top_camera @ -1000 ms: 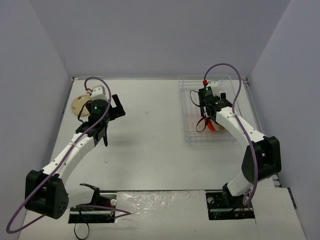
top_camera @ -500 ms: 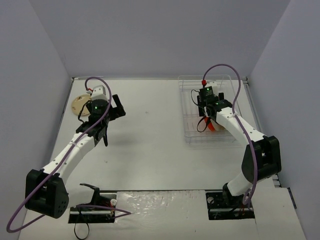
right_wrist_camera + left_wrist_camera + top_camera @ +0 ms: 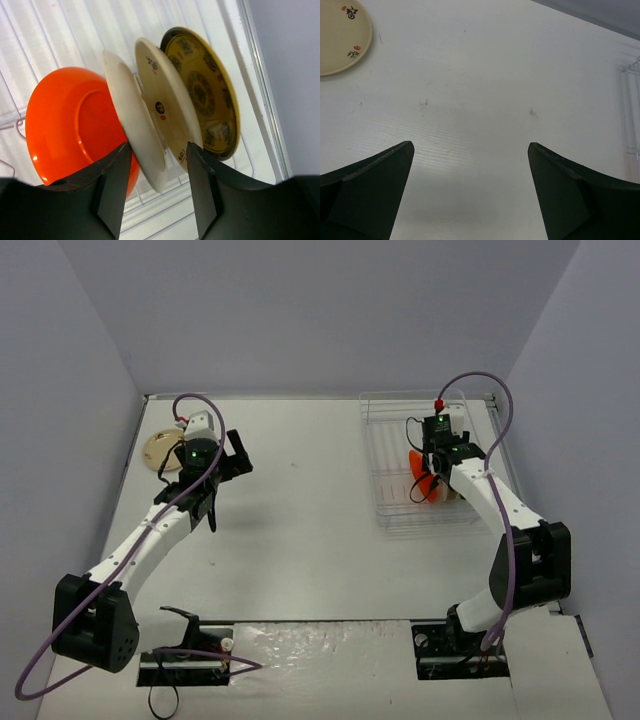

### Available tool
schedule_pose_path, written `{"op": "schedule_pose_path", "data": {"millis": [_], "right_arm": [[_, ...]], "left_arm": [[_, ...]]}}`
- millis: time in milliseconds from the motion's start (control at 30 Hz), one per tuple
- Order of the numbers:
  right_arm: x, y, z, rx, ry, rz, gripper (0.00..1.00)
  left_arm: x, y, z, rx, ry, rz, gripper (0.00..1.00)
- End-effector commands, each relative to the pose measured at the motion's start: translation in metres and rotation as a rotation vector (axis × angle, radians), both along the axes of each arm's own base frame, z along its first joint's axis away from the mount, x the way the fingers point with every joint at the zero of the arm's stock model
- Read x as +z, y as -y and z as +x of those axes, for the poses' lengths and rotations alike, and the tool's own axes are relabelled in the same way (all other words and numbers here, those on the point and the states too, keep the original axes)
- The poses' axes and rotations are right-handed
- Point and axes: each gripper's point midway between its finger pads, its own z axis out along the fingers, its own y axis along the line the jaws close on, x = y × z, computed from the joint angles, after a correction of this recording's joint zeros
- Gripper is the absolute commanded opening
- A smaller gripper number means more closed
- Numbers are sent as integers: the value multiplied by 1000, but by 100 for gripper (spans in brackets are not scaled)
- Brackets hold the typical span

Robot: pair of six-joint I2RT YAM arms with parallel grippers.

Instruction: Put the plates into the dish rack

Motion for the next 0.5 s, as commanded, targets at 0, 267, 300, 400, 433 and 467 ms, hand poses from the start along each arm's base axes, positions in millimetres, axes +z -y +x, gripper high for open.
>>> {"op": "schedule_pose_path", "data": {"millis": [0, 267, 300, 400, 433, 467], "right_arm": [[34, 16, 8, -63, 146, 36, 44], [24, -12, 16, 78, 115, 102, 50], [24, -12, 16, 79, 115, 104, 50], [27, -13, 15, 82, 121, 103, 50], [27, -14, 15, 90, 120, 103, 51], [27, -17, 14, 106, 119, 99, 52]], "left_arm": [[36, 2, 16, 1, 99, -28, 97], [34, 2, 17, 1, 91, -22, 97], [34, 2, 17, 2, 91, -22, 97], [34, 2, 17, 0, 91, -23, 97], [34, 2, 17, -1, 91, -23, 97], [34, 2, 17, -1, 93, -24, 97]]}}
